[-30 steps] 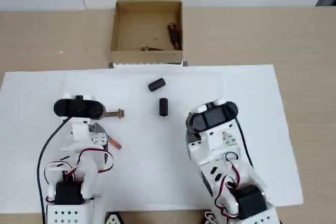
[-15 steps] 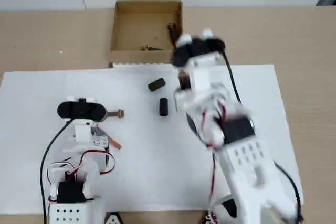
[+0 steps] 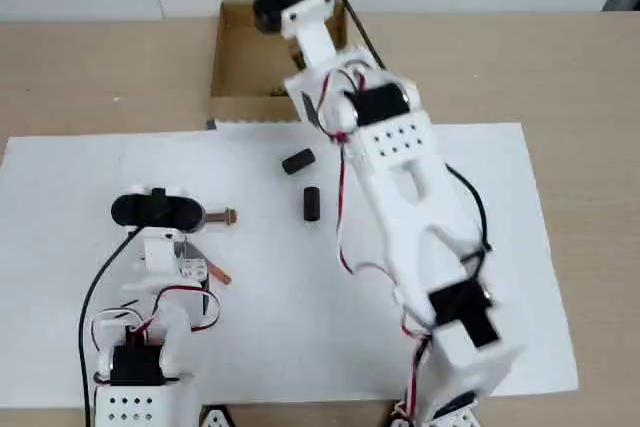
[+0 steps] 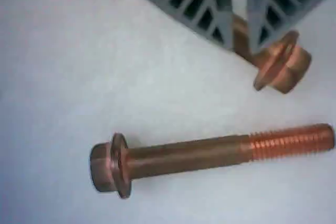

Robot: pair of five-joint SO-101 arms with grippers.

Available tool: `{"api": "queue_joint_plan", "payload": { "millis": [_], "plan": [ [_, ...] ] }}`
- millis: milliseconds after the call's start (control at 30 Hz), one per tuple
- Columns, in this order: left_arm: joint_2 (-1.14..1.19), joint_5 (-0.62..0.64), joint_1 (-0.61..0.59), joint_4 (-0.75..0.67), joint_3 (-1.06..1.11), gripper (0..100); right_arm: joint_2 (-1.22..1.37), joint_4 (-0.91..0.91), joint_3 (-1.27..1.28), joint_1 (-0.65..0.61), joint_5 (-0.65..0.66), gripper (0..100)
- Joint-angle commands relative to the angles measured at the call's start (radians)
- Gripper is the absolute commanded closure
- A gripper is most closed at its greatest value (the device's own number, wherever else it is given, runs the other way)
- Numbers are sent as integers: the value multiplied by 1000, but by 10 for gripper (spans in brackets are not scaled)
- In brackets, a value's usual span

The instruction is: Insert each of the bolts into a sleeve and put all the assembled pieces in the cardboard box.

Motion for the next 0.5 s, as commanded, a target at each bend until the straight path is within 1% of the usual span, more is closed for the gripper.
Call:
{"api": "queue_joint_plan", "payload": {
  "millis": [0,100,300,467],
  "plan": [
    [-8,-3,-8,-26,-4,993,108,-28,-244,10,44,995],
    [-8,-3,-8,-26,-4,993,219,-28,-374,12,80,995],
    [-8,-3,-6,-26,-4,993,443,-54,-592,28,91,995],
    [-8,-3,-6,-26,-4,993,624,-131,-738,54,207,991]
  ]
}}
